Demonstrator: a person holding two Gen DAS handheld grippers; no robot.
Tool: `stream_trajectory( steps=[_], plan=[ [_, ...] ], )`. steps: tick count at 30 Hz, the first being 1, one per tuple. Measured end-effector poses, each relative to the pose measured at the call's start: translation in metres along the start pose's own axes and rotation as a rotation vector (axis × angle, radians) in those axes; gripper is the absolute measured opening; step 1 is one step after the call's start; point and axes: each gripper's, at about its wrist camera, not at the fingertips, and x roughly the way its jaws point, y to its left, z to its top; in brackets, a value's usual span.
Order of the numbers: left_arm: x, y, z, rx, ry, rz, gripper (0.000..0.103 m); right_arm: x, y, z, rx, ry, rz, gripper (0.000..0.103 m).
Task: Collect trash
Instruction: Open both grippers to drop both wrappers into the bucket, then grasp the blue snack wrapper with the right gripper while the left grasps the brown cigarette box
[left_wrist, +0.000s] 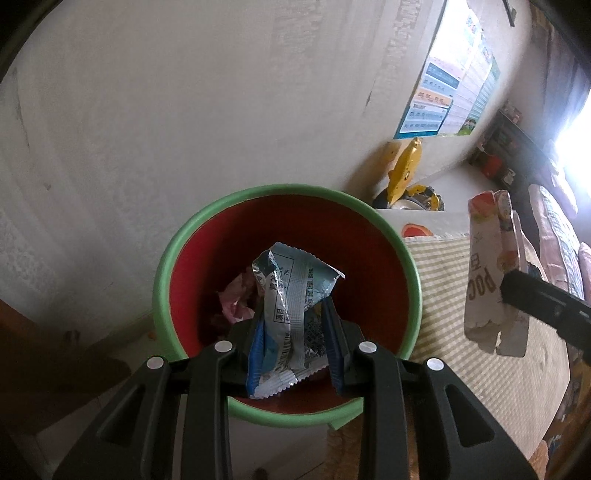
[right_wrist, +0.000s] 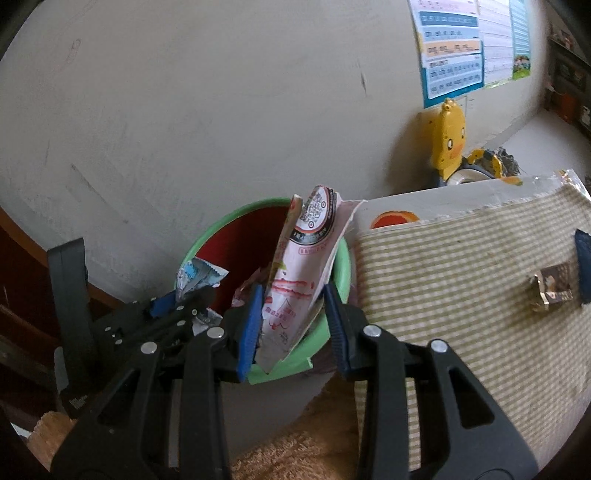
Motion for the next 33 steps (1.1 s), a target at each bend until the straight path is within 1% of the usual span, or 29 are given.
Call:
stream_trajectory(
  steps=[1,2,7,9,10,12,13,14,15,16,18,19,22,23,26,27,28,29,31,33],
  plan=[
    [0.001,0.002,0.0,-0.004,0.002,0.002,0.026,0.003,0.001,0.0,-0.004,0.009,-0.001,0.034],
    [0.002,0.003,-0.001,-0.007,0.003,0.003,0.026,0.005,0.001,0.0,-0.005,0.014,-0.001,0.036],
    [0.006,0.009,-0.002,-0.021,0.012,0.011,0.027,0.015,0.006,-0.001,-0.016,0.038,0.006,0.036],
    [0.008,0.01,-0.002,-0.031,0.015,0.012,0.029,0.019,0.009,0.0,-0.023,0.042,0.011,0.036],
    [0.009,0.011,-0.001,-0.041,0.017,0.011,0.033,0.021,0.011,0.001,-0.026,0.042,0.019,0.036],
    [0.011,0.012,-0.001,-0.052,0.015,0.032,0.045,0.024,0.013,0.002,-0.028,0.039,0.028,0.036],
    [0.012,0.012,-0.001,-0.057,0.015,0.036,0.051,0.024,0.013,0.002,-0.027,0.037,0.028,0.038],
    [0.013,0.013,-0.001,-0.06,0.019,0.031,0.055,0.024,0.012,0.001,-0.02,0.034,0.031,0.044],
    [0.014,0.012,-0.001,-0.06,0.024,0.028,0.056,0.023,0.01,0.0,-0.015,0.027,0.032,0.046],
    [0.014,0.011,-0.001,-0.057,0.027,0.027,0.06,0.021,0.007,-0.002,-0.01,0.023,0.029,0.049],
    [0.015,0.008,-0.003,-0.045,0.031,0.029,0.066,0.018,-0.007,-0.006,0.005,0.02,0.002,0.058],
    [0.015,0.008,-0.003,-0.042,0.032,0.027,0.066,0.016,-0.016,-0.009,0.016,0.016,-0.021,0.065],
    [0.013,0.005,-0.005,-0.029,0.03,0.017,0.067,0.004,-0.064,-0.018,0.072,-0.003,-0.137,0.066],
    [0.013,0.004,-0.006,-0.023,0.029,0.016,0.067,-0.004,-0.092,-0.021,0.116,-0.015,-0.202,0.066],
    [0.01,-0.003,-0.007,-0.002,0.02,0.012,0.066,-0.03,-0.157,-0.024,0.239,-0.067,-0.352,0.066],
    [0.01,-0.006,-0.007,0.006,0.018,0.011,0.066,-0.046,-0.189,-0.025,0.29,-0.107,-0.433,0.066],
    [0.01,-0.01,-0.007,0.015,0.017,0.008,0.066,-0.054,-0.205,-0.024,0.313,-0.125,-0.48,0.066],
    [0.01,-0.014,-0.007,0.026,0.016,0.002,0.066,-0.065,-0.231,-0.023,0.355,-0.141,-0.552,0.066],
    [0.008,-0.026,-0.007,0.054,0.013,-0.007,0.066,-0.074,-0.269,-0.021,0.427,-0.133,-0.615,0.068],
    [0.007,-0.043,-0.008,0.103,0.016,-0.023,0.067,-0.073,-0.303,-0.021,0.5,-0.102,-0.648,0.069]
  ],
)
